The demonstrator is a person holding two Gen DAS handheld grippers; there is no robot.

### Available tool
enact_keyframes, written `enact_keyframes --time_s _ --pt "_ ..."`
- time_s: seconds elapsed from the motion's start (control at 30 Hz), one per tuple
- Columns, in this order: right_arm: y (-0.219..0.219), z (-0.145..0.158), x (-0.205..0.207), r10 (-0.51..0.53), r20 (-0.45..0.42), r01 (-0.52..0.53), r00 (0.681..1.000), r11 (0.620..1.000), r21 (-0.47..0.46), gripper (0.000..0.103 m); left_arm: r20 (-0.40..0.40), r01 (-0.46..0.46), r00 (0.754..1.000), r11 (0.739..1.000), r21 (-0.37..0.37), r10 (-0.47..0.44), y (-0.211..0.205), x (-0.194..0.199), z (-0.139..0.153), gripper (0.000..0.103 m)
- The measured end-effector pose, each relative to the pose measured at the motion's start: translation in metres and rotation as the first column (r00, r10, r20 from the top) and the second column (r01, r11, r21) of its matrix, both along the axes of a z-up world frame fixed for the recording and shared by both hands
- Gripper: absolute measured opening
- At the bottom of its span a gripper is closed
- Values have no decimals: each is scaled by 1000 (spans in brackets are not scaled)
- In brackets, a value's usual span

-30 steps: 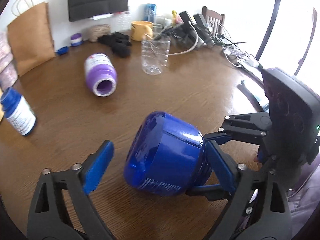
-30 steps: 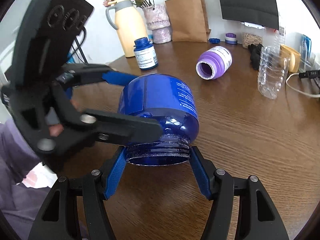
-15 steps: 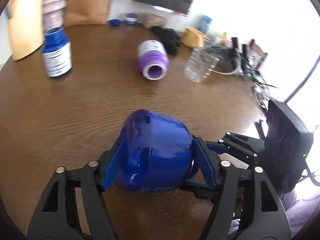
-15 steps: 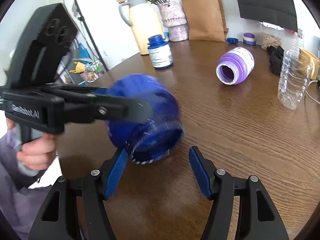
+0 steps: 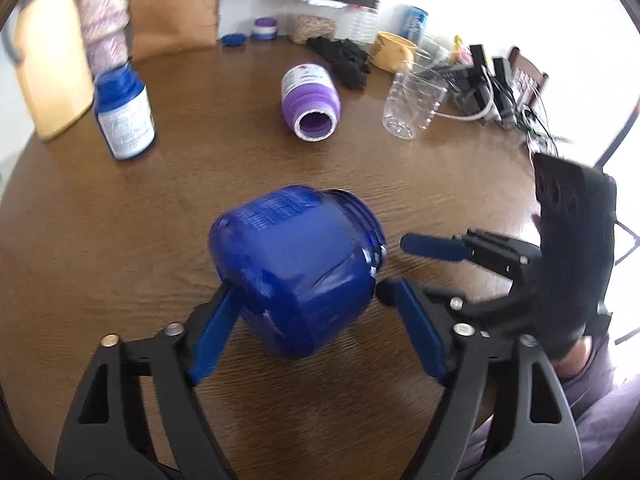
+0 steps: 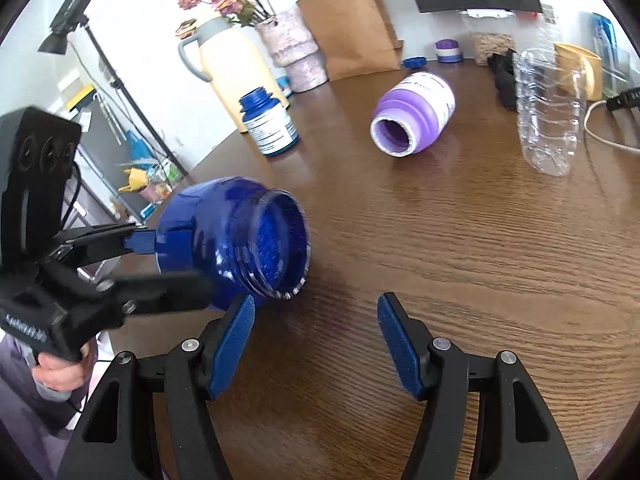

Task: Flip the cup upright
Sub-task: 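Rotate the held blue jar with the left tool until its opening faces up, then grasp the upright jar with the right tool while the left tool releases it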

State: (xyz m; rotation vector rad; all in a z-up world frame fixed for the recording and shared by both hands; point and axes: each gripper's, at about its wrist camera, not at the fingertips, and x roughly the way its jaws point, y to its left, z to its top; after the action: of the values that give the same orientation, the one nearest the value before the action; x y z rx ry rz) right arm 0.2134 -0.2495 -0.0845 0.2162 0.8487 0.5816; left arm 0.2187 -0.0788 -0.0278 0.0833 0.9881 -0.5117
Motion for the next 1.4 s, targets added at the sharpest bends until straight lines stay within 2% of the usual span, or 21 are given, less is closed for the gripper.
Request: enact_keyframes --time_s 0.1,0.17,0.2,0.3,0.33,0.37,0.4,0.43,0.47,0.5,0.6,0.8,0.87,0.93,0.97,1.03,1.1,1.17,1.3,1.33,1.4 --pt "-7 2 -1 -27 -8 28 1000 999 28 68 96 101 989 986 132 -114 -8 -4 11 93" --pt "-11 3 -3 -43 -7 43 999 998 38 68 175 178 959 953 245 -224 -17 -6 17 103" --pt "-13 4 -4 -49 -6 49 999 998 41 68 193 229 937 927 296 -293 -23 -5 16 103" --pt "-16 4 -6 -67 -14 67 998 996 61 68 148 372 866 812 450 -478 -44 6 -3 103" --pt "-16 3 -6 -68 -19 70 997 995 65 68 132 398 842 768 502 -523 -51 10 -12 103" --pt "-17 3 -6 -72 -22 73 997 995 68 68 126 407 825 735 542 -550 -56 15 -20 103" --pt "-17 2 -6 -77 -26 79 997 995 66 68 116 415 818 717 560 -564 -57 19 -26 103" --pt "-17 1 -7 -81 -27 82 996 995 65 68 96 424 819 709 563 -566 -57 25 -31 102" --pt "-18 1 -8 -84 -27 86 996 994 68 68 80 426 828 716 553 -555 -55 30 -34 95" --pt "-19 0 -8 -88 -29 90 996 993 70 68 72 424 841 737 527 -536 -52 35 -33 94" --pt "-23 -4 -5 -100 -46 103 994 991 80 68 53 387 891 815 432 -451 -44 50 -30 94" --pt "-21 -1 2 -103 -60 108 993 989 102 68 78 281 945 910 306 -319 -31 40 -28 94" --pt "-23 3 2 -99 -69 109 993 982 156 68 90 218 965 946 238 -245 -22 28 -27 94" --pt "-25 4 5 -84 -104 108 991 961 254 68 101 178 975 970 167 -196 -14 16 -23 94" --pt "-26 3 7 -78 -132 115 988 946 302 75 111 152 980 981 123 -165 -9 10 -20 94" --pt "-24 -2 14 -36 -189 109 981 913 393 84 135 121 982 990 72 -130 -2 1 -15 94" --pt "-17 -8 20 11 -240 103 971 883 458 84 182 108 977 994 26 -111 5 -13 -9 94" --pt "-6 -13 24 73 -271 85 960 844 529 84 209 115 971 993 21 -116 7 -23 -7 94" --pt "18 -11 27 177 -277 26 945 800 599 84 221 139 966 990 -2 -135 9 -29 -7 94" --pt "23 -10 26 189 -280 21 941 794 607 88 242 143 961 990 -7 -137 10 -31 -5 94" --pt "28 -11 26 197 -291 27 936 784 620 90 279 154 949 988 -7 -146 10 -33 -2 93"
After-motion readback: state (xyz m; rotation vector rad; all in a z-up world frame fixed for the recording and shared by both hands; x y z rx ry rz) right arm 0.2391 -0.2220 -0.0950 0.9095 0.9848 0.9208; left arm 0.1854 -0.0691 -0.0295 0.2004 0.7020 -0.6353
